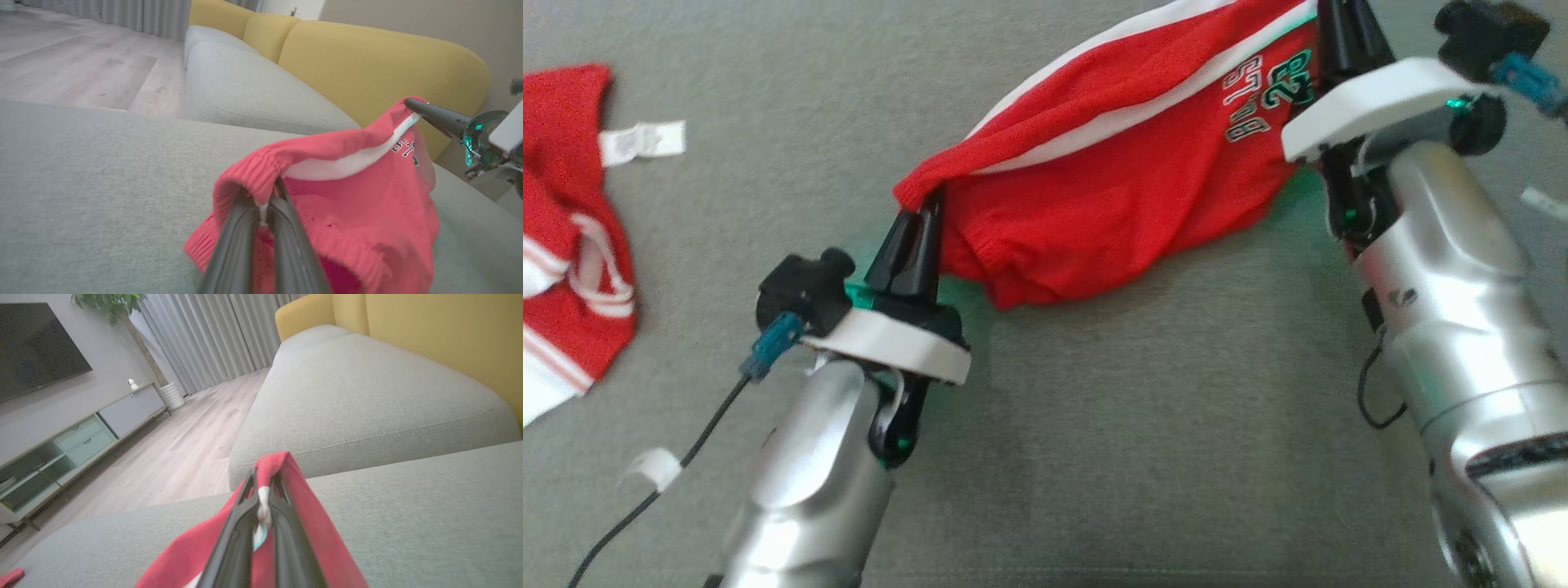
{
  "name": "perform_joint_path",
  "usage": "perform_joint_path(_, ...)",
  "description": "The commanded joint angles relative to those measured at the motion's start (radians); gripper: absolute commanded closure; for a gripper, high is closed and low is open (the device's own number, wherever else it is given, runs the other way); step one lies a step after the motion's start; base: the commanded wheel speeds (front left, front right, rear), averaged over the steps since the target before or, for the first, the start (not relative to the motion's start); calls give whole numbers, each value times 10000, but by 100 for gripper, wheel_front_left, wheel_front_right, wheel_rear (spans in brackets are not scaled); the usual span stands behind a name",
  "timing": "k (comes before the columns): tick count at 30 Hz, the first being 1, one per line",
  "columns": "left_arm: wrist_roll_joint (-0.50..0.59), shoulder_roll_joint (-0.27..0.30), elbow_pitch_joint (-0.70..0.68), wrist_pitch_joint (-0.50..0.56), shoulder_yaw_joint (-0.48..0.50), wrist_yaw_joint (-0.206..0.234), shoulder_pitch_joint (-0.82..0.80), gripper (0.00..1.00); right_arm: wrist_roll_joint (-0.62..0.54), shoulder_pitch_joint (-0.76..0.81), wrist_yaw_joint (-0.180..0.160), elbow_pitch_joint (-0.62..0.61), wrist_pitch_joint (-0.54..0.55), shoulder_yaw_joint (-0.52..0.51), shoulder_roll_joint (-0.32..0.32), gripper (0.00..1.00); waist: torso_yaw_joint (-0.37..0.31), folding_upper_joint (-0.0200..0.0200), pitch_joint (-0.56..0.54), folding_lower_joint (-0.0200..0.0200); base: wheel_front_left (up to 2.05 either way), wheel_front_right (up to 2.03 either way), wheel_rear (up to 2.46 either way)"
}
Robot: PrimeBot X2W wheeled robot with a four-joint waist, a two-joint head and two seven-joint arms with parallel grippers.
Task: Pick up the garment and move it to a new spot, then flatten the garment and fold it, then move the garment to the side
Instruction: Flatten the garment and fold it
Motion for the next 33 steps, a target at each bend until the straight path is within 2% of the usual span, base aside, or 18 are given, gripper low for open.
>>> perform_joint_path(1, -216, 18, -45, -51, 231, 18, -573, 100, -312, -515, -7, 158, -64, 26, 88, 93, 586, 0, 426, -2, 0, 0, 0)
perform_joint_path(2, -198, -8, 44, -51, 192, 18, -697, 100, -513, -671, -7, 319, -64, 3, 55, 78, 685, 0, 485, -2, 0, 0, 0)
perform_joint_path(3, -242, -32, 115, -51, 265, 18, -791, 100, -638, -787, -7, 490, -64, -49, 50, 67, 773, 0, 539, -2, 0, 0, 0)
perform_joint_path(4, -259, -51, 167, -51, 324, 18, -882, 76, -743, -908, -7, 639, -64, -187, 33, 42, 838, 0, 596, -2, 0, 0, 0)
perform_joint_path(5, -259, -51, 167, -51, 324, 18, -882, 76, -743, -908, -7, 639, -64, -187, 33, 42, 838, 0, 596, -2, 0, 0, 0)
perform_joint_path(6, -212, -64, 222, -51, 364, 17, -965, 46, -876, -1013, -7, 761, -64, -293, 17, 0, 893, 0, 647, -2, 0, 0, 0)
perform_joint_path(7, -193, -73, 266, -51, 435, 17, -1030, 0, -957, -1099, -7, 853, -64, -400, 24, 0, 940, 0, 696, -2, 0, 0, 0)
perform_joint_path(15, -312, -86, 538, -51, 571, 17, -752, 0, -2682, -582, -7, 993, -65, -1258, -370, 0, 961, 0, 715, -2, 0, 0, 0)
perform_joint_path(20, -21, -87, 354, -51, 788, 17, -105, 0, -3718, 11, -7, 2181, 8, -1325, -487, 0, 907, 0, 615, -2, 0, 0, 0)
perform_joint_path(25, 239, -88, 101, -51, 1078, 17, 496, 0, -3917, 360, -7, 3116, 758, -1231, -292, 0, 902, 0, 428, -2, 0, 0, 0)
perform_joint_path(26, 326, -88, 61, -51, 1127, 18, 596, 0, -3923, 439, -7, 3191, 876, -1098, -238, 5, 897, 0, 360, -2, 0, 0, 0)
perform_joint_path(27, 395, -88, 16, -51, 1190, 37, 705, 0, -3906, 522, -7, 3237, 930, -947, -183, 64, 883, 0, 280, -2, 0, 0, 0)
perform_joint_path(28, 487, -88, -20, -51, 1235, 67, 821, 0, -3795, 612, -7, 3265, 929, -859, -128, 100, 867, 0, 182, -2, 0, 0, 0)
perform_joint_path(33, 919, -88, -205, -51, 1560, 242, 1483, 0, -3059, 1226, -7, 3120, 269, -814, -109, 100, 673, 0, -579, -2, 0, 0, 0)
